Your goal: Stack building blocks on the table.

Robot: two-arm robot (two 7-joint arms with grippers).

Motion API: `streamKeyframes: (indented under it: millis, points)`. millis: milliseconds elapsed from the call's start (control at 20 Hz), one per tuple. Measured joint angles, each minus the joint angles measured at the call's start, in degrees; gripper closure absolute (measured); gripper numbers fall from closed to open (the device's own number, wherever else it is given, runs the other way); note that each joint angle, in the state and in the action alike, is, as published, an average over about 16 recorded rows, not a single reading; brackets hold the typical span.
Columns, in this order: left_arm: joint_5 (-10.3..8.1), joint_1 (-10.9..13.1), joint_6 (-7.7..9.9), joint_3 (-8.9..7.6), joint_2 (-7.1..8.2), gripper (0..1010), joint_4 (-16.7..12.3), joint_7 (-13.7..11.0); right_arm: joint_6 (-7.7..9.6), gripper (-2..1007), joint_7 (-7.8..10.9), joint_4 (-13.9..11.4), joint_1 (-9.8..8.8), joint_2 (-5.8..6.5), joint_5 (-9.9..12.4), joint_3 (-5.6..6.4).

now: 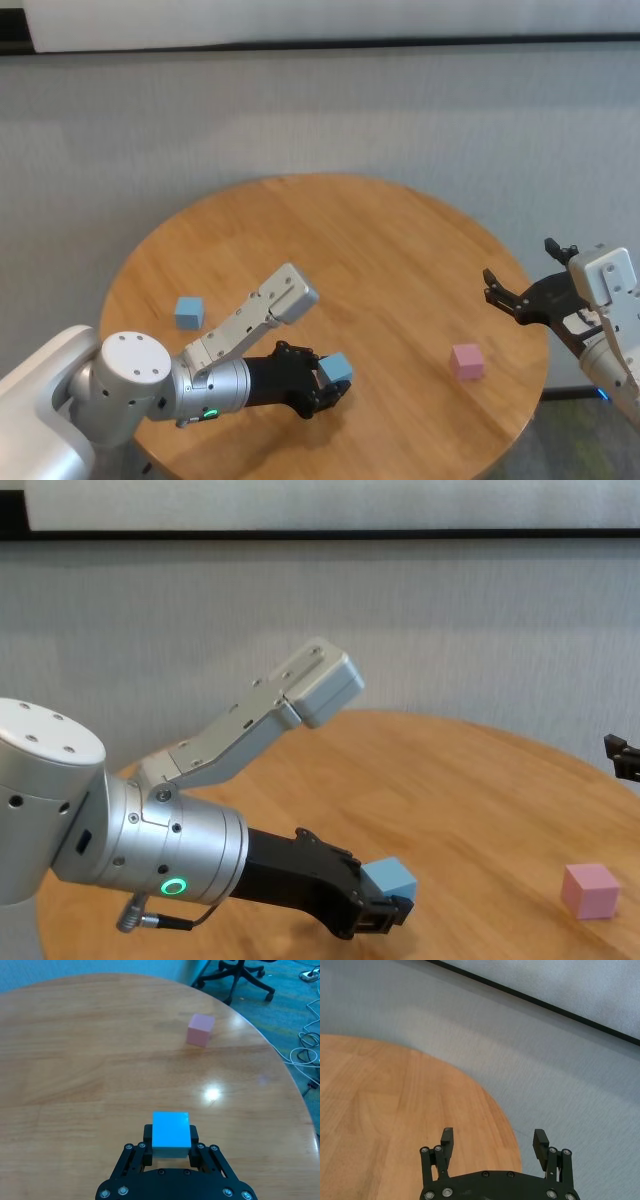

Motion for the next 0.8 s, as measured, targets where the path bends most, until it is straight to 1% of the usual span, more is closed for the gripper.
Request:
streamKeyframes:
  millis: [400, 800]
  points:
    - [0.45, -1.1, 0.55, 0.08, -1.0, 613, 2.9, 0.1, 0.0, 0, 0.0, 0.0, 0.0, 0.0, 0.0, 0.0]
    - [0.79, -1.4, 1.84, -0.04, -1.18, 613, 3.9, 0.3, 0.0, 0, 0.0, 0.0, 0.0, 0.0, 0.0, 0.0]
